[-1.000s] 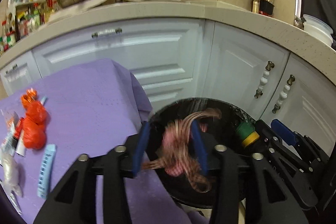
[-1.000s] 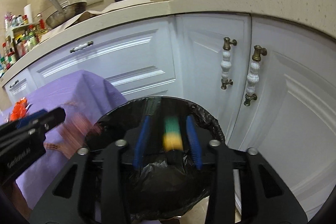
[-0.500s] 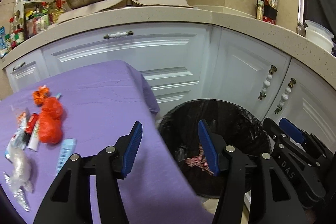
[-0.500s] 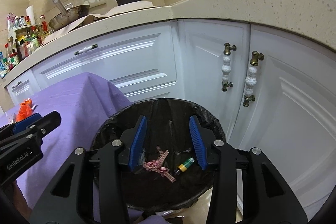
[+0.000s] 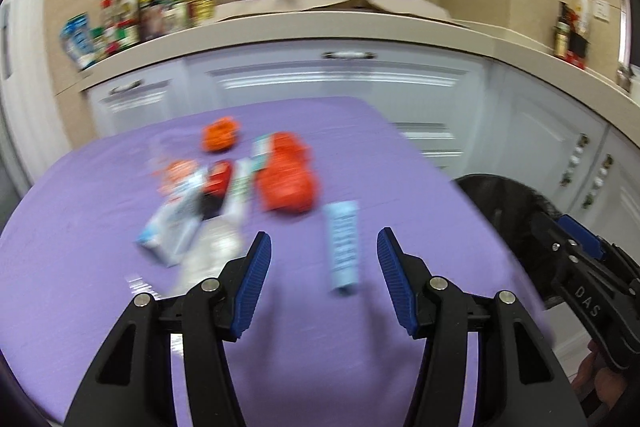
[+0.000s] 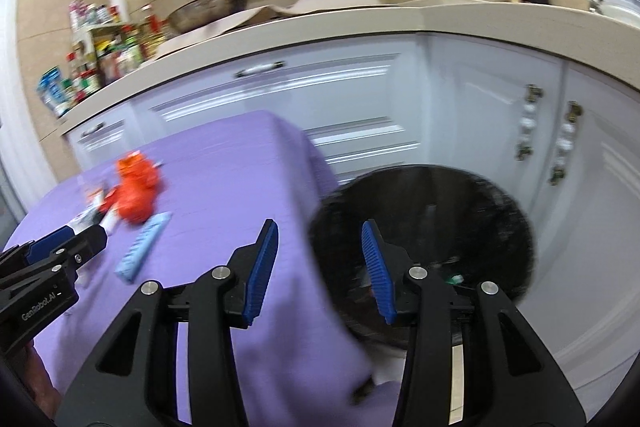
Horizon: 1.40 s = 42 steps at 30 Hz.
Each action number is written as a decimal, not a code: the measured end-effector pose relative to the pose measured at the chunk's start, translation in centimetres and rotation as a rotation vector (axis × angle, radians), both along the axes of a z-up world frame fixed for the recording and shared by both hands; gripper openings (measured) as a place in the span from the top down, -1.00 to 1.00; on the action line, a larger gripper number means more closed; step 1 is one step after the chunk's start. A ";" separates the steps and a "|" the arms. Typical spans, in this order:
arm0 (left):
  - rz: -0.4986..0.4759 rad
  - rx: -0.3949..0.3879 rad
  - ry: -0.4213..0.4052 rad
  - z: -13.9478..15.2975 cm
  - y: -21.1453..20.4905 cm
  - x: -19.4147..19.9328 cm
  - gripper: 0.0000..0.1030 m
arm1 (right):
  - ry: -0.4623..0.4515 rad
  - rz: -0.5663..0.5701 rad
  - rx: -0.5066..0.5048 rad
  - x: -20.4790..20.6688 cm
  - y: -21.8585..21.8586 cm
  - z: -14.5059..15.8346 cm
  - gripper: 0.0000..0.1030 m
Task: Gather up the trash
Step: 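Return the left tool to the table and grasp the silver foil wrapper, then grasp the clear plastic bag with the right tool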
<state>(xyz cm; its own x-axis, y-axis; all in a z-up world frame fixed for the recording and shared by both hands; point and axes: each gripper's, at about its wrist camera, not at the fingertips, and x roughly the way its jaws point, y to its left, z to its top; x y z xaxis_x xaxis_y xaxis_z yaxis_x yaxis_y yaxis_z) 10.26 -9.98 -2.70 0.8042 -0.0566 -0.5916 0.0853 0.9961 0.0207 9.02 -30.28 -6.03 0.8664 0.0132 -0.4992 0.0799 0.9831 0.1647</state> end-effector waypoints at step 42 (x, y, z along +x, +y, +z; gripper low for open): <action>0.097 -0.001 0.086 -4.3 10.5 -2.1 0.47 | 0.051 0.280 -0.048 -1.0 14.5 -0.6 0.16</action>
